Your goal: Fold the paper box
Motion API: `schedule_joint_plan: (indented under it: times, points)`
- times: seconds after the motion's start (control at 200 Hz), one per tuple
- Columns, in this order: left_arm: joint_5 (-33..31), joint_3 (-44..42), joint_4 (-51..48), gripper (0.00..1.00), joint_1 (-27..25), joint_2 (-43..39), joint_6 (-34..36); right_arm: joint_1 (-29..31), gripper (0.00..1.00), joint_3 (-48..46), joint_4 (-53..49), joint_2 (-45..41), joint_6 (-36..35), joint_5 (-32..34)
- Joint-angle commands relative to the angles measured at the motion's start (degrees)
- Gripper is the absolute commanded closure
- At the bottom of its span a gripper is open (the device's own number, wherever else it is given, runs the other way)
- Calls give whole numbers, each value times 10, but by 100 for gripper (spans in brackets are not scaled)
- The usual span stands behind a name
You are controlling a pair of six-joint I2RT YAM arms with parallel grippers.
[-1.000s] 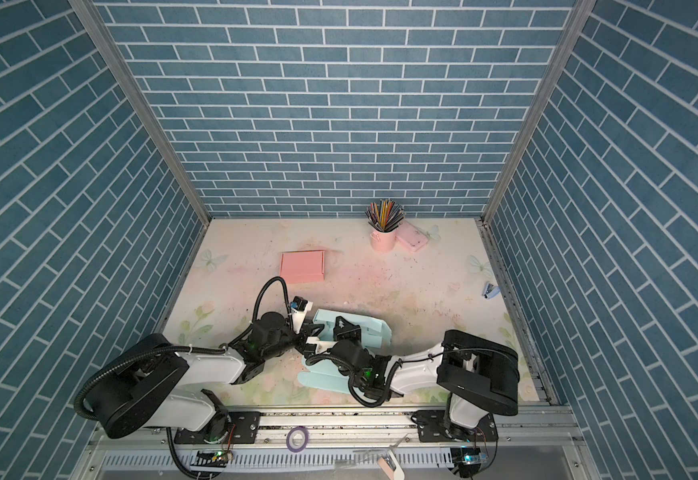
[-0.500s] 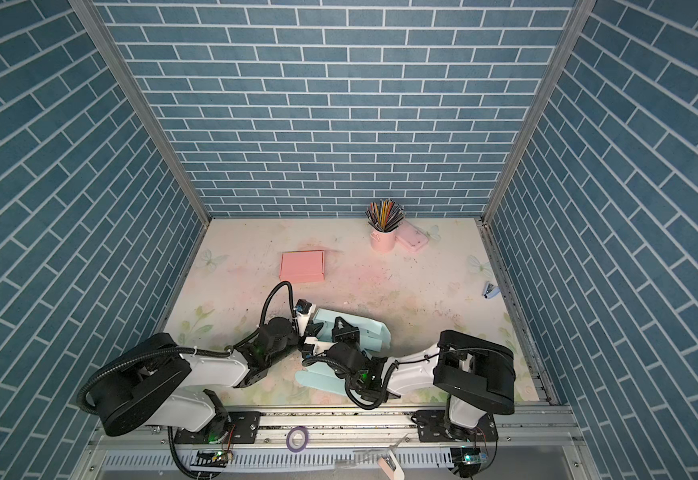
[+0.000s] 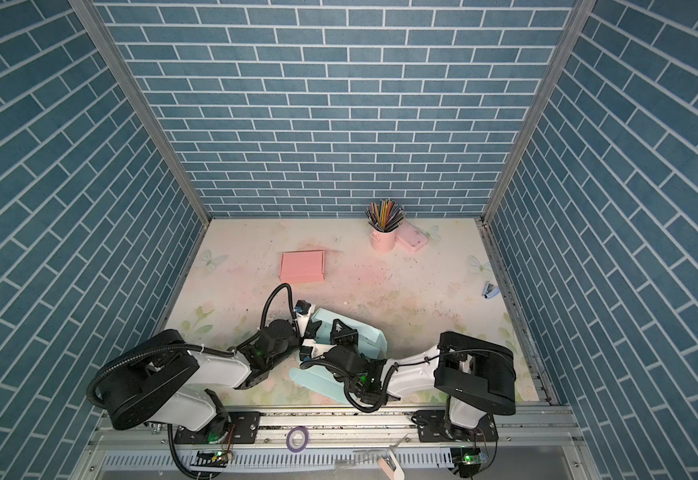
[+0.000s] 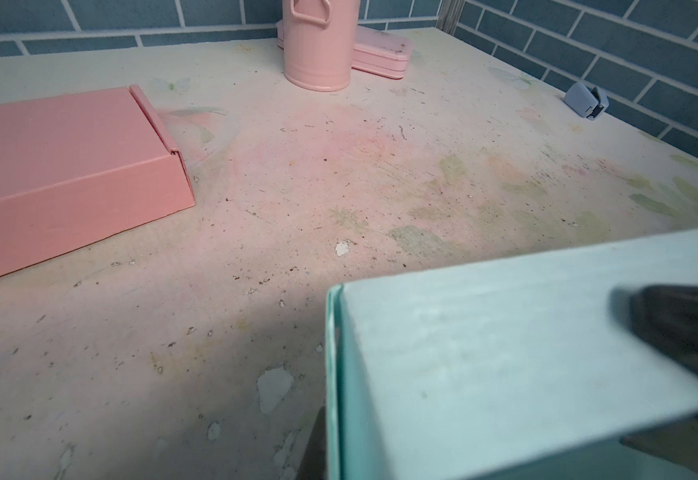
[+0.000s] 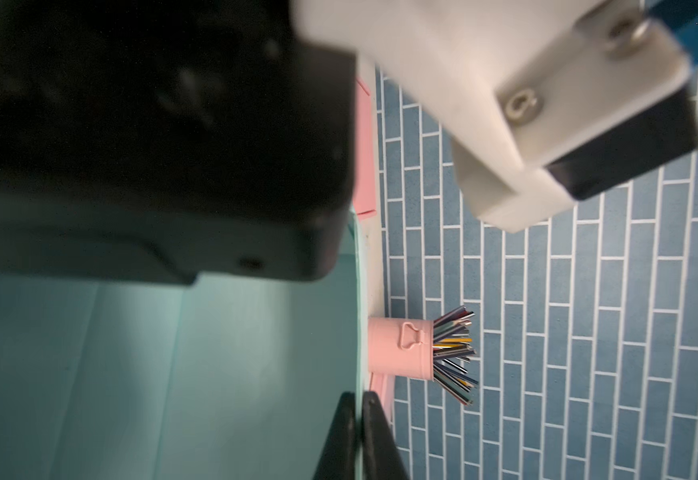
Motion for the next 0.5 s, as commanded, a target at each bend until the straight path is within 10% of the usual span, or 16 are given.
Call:
schedule_joint_plan:
  times: [0.0, 0.22, 0.365, 0.495]
  points:
    - [7, -4, 45, 91, -8, -16, 8, 14, 79, -1, -70, -54, 81, -51]
    - [-2, -8, 16, 91, -10, -44, 33, 13, 37, -1, -239, -238, 273, -180]
    - [-3, -6, -6, 91, -12, -59, 48, -2, 26, 5, -297, -343, 360, -233]
    - [-5, -4, -19, 90, -17, -67, 58, -137, 23, 52, -393, -396, 500, -397]
